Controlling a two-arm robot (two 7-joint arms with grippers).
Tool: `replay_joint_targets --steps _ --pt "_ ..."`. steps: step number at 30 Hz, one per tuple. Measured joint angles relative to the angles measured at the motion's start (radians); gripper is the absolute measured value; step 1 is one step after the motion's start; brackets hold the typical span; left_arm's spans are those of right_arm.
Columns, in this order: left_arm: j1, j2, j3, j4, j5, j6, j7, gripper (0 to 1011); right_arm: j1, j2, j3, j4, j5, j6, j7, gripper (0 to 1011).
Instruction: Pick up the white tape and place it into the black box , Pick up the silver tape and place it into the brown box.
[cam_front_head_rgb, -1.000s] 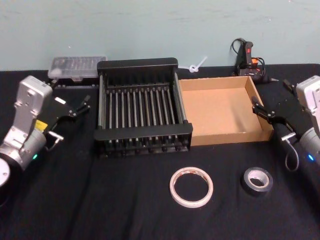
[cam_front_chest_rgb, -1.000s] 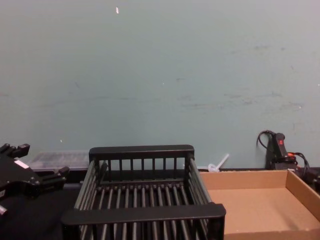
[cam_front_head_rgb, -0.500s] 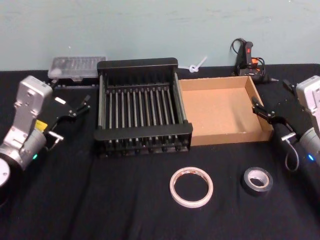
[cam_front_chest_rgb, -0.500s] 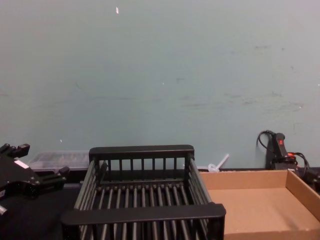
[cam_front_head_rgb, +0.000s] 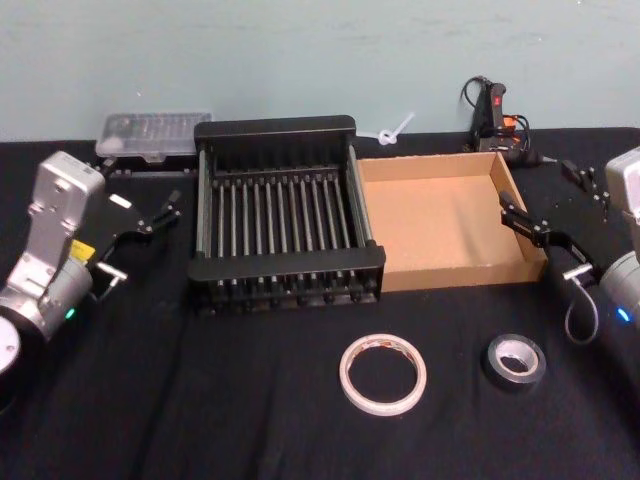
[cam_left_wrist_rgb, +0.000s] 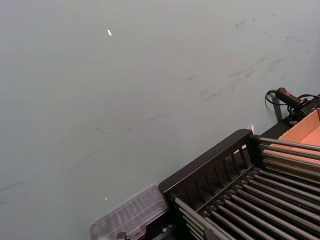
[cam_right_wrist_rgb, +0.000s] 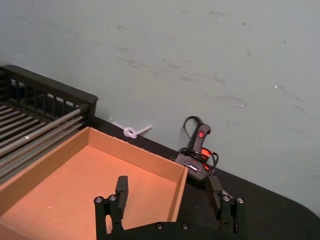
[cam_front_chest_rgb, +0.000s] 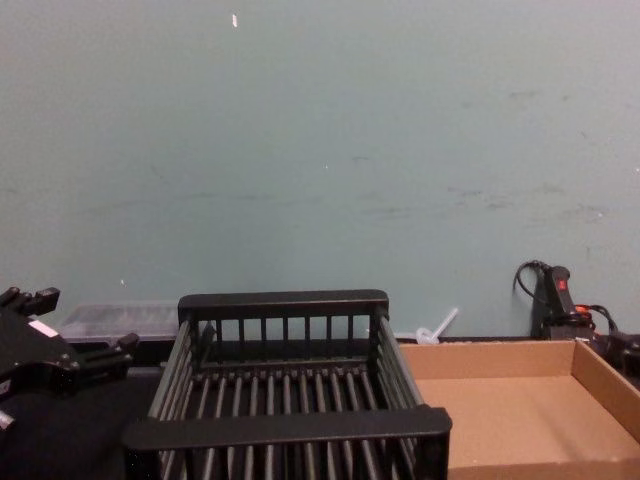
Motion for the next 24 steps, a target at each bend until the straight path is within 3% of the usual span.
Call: replay_joint_targets --steps 9,24 --pt "0.000 0.000 0.000 0.000 0.000 0.000 0.000 1001 -0.059 0.011 0.037 -0.082 0.061 0.058 0.049 1002" --pt "0.000 0.000 0.000 0.000 0.000 0.000 0.000 1001 -0.226 0.053 0.107 -0.291 0.131 0.200 0.082 1002"
